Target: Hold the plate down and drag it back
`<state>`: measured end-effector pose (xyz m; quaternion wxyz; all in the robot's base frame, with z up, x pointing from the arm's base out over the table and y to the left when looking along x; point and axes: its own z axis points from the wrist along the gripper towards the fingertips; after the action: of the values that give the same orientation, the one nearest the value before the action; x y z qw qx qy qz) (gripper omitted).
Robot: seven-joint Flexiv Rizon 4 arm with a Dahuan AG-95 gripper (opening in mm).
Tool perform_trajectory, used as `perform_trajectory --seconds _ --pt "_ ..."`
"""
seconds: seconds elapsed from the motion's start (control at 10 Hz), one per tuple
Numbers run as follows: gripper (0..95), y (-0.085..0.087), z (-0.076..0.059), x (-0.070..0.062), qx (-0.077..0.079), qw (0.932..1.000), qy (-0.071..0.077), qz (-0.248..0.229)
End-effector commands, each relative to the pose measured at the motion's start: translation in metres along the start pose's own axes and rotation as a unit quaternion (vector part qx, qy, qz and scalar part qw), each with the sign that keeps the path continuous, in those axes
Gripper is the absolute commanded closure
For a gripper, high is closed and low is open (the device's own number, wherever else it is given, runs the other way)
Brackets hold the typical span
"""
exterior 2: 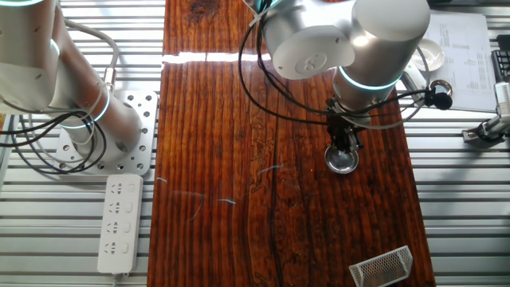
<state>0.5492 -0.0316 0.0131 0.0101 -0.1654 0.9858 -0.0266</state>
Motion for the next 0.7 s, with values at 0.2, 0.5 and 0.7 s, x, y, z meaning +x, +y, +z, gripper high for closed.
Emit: perform_trajectory --seconds 0.2,0.5,0.7 --pt "95.0 0.005 -0.001 0.001 0.001 1.0 0.0 0.003" --pt "95.0 0.015 0.0 0.001 0.005 1.0 -0.001 0.008" --pt "95.0 0.016 0.0 0.001 0.006 1.0 -0.002 0.007"
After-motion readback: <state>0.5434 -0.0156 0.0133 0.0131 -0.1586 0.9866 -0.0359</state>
